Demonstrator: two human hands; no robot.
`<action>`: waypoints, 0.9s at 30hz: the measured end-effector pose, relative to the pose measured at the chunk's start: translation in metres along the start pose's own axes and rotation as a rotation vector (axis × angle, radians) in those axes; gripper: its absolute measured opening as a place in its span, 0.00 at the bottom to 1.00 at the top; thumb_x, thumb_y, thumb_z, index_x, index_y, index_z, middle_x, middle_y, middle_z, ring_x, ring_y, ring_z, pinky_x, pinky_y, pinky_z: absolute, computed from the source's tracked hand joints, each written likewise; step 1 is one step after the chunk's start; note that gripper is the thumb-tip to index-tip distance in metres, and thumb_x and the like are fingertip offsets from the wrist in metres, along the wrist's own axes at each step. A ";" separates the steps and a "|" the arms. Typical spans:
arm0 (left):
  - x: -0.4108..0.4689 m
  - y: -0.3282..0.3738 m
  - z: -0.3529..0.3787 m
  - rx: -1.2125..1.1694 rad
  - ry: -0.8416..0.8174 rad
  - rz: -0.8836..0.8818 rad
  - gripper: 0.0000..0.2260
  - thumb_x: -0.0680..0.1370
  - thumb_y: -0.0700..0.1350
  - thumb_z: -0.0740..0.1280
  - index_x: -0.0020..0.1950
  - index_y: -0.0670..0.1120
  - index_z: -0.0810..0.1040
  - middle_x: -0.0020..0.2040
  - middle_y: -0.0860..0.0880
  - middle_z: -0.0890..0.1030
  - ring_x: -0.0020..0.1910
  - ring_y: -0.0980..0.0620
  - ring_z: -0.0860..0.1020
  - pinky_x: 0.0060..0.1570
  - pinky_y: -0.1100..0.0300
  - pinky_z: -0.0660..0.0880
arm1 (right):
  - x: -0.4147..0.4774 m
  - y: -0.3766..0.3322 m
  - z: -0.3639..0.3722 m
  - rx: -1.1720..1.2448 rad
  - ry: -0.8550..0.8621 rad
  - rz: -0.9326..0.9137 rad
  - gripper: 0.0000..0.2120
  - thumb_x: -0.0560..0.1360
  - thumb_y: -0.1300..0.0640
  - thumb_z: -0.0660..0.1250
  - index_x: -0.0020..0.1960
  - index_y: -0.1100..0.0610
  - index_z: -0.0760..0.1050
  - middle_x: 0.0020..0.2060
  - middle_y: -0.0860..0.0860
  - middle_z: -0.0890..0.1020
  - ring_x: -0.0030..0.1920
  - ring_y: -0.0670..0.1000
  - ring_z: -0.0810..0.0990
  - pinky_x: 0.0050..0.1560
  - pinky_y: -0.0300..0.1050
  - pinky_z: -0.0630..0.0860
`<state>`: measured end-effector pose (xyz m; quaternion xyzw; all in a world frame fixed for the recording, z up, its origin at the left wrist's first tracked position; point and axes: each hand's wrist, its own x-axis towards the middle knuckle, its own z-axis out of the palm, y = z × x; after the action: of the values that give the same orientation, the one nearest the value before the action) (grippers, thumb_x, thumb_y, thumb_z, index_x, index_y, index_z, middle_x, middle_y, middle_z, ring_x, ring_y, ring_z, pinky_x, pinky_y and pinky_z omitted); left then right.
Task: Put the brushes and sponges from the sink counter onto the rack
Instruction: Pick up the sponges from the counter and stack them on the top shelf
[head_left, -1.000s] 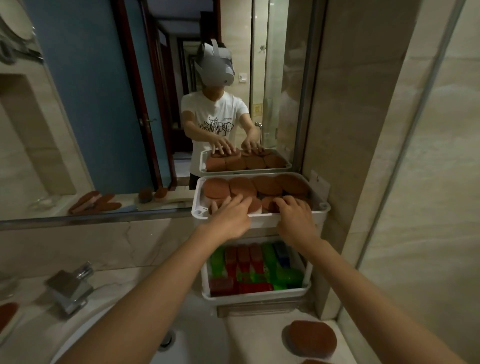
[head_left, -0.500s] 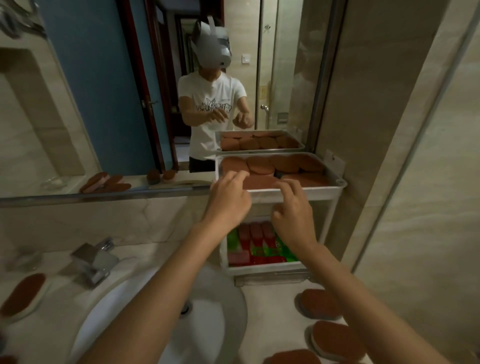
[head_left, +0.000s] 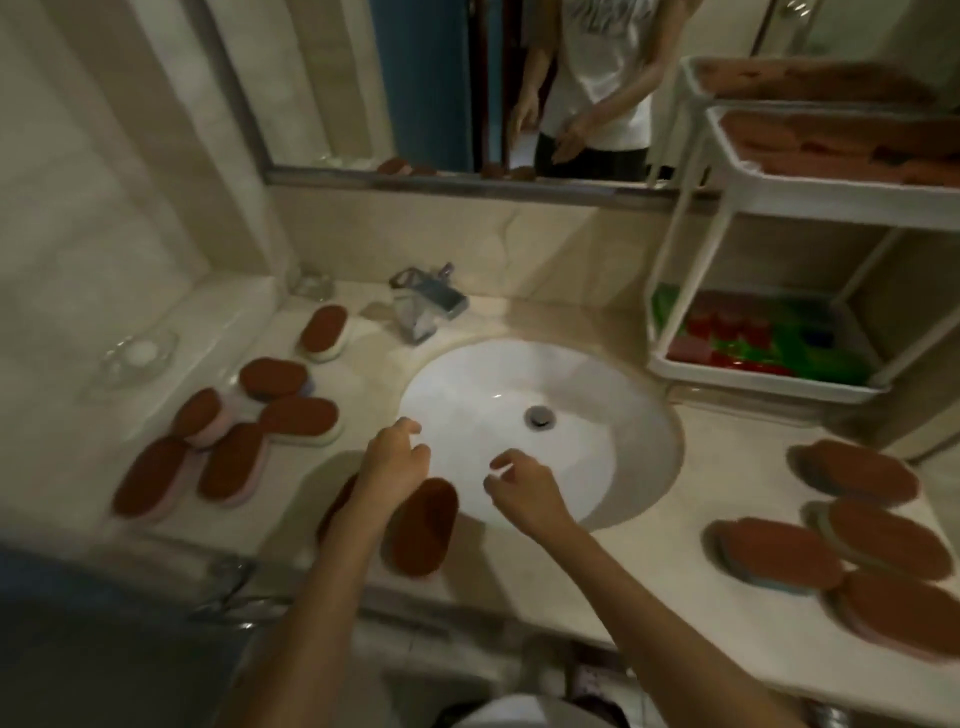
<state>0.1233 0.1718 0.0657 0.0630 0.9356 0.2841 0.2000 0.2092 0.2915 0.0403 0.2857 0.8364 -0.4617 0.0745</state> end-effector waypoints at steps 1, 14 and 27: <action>0.001 -0.019 -0.002 0.014 -0.013 -0.024 0.18 0.77 0.37 0.59 0.67 0.40 0.71 0.67 0.39 0.73 0.66 0.42 0.71 0.63 0.56 0.68 | -0.001 0.001 0.017 -0.015 -0.053 0.022 0.17 0.76 0.55 0.63 0.63 0.60 0.71 0.58 0.58 0.79 0.58 0.56 0.78 0.56 0.43 0.72; 0.014 -0.120 0.017 -0.079 -0.113 -0.200 0.36 0.72 0.43 0.72 0.75 0.44 0.58 0.68 0.40 0.71 0.66 0.41 0.72 0.64 0.49 0.72 | 0.003 0.006 0.105 -0.111 -0.072 0.164 0.17 0.74 0.54 0.68 0.57 0.62 0.69 0.41 0.53 0.75 0.44 0.52 0.75 0.29 0.35 0.66; 0.004 -0.074 0.003 -0.550 0.012 -0.085 0.22 0.70 0.38 0.74 0.58 0.43 0.67 0.56 0.46 0.74 0.53 0.46 0.75 0.47 0.56 0.75 | -0.008 -0.002 0.040 0.284 0.170 0.107 0.18 0.68 0.65 0.72 0.51 0.59 0.64 0.44 0.51 0.73 0.48 0.53 0.74 0.48 0.47 0.73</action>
<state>0.1209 0.1127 0.0208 -0.0346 0.8264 0.5190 0.2157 0.2093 0.2551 0.0223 0.3756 0.7496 -0.5448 -0.0132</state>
